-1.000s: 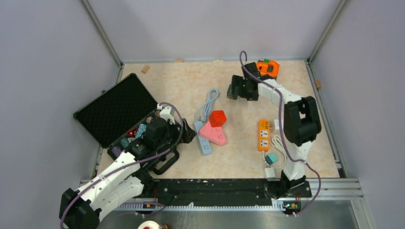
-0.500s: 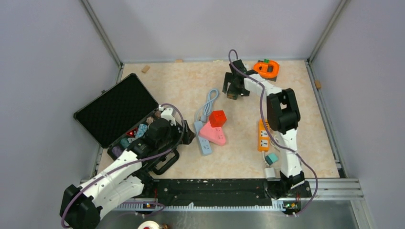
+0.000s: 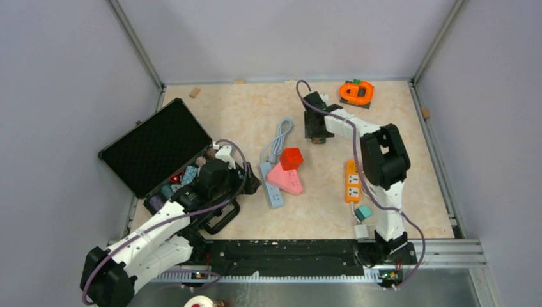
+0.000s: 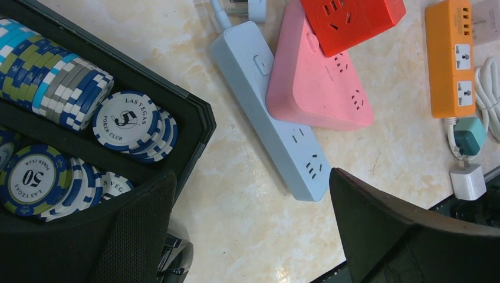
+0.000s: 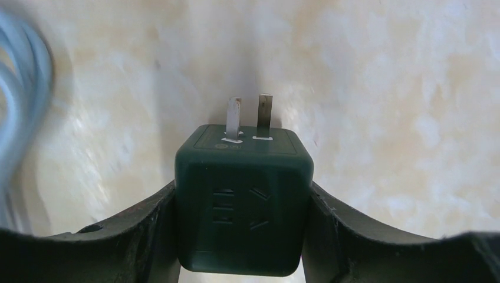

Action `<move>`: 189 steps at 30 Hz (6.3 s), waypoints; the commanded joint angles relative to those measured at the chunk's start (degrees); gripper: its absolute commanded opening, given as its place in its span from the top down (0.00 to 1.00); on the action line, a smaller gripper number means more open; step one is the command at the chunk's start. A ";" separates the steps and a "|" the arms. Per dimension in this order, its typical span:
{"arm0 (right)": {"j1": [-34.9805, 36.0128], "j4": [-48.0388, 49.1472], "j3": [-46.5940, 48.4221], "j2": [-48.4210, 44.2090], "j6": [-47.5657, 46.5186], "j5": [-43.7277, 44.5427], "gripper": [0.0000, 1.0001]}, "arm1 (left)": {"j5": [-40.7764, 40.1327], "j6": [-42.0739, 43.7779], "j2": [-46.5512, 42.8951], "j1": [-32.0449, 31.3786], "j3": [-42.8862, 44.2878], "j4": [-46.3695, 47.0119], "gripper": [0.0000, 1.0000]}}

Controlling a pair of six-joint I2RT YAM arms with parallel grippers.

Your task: Insert the plug

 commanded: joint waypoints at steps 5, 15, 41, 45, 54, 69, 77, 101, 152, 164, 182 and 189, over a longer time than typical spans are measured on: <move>0.23 10.92 -22.45 -30.05 -8.65 -10.84 1.00 | 1.60 -3.73 -4.87 -0.07 1.14 -0.59 0.01; 0.27 28.95 -49.53 -61.38 -15.61 -41.42 1.00 | 6.95 -9.94 -11.76 -0.08 -1.28 0.86 0.01; 11.48 32.62 -63.38 -73.89 -53.10 -67.67 1.00 | 24.88 -14.51 -9.92 -0.09 0.00 4.57 0.01; 11.49 32.02 -63.17 -74.50 -54.25 -68.12 1.00 | 25.96 -14.44 -9.40 -0.05 0.35 5.63 0.01; 12.47 31.48 -63.33 -75.98 -56.34 -65.89 1.00 | 27.55 -13.67 -9.83 -0.14 0.87 7.24 0.01; 29.47 29.86 -62.93 -77.40 -64.48 -20.55 1.00 | 27.38 -13.40 -9.58 -0.11 1.29 7.92 0.01; 40.63 35.05 -64.21 -74.15 -72.48 0.33 1.00 | 26.83 -13.22 -9.42 -0.08 1.32 7.67 0.01; 42.60 35.97 -60.14 -70.30 -69.96 -16.67 1.00 | 23.44 -6.22 0.88 -10.23 5.61 20.55 0.01; 11.12 57.77 -59.73 -58.95 28.14 -61.83 0.02 | 24.40 48.87 -16.16 -14.19 -4.47 26.82 1.00; 11.21 72.49 -63.94 -55.02 40.37 -67.35 0.02 | 27.46 50.33 -11.44 -14.22 -4.65 38.76 1.00; 11.21 63.99 -59.96 -51.78 37.33 -69.23 1.00 | 20.89 48.74 -9.22 -14.29 -4.51 37.16 0.16; 10.63 35.20 -52.13 -55.38 19.46 -55.70 1.00 | 15.99 38.43 -8.95 -14.28 -4.94 32.94 0.01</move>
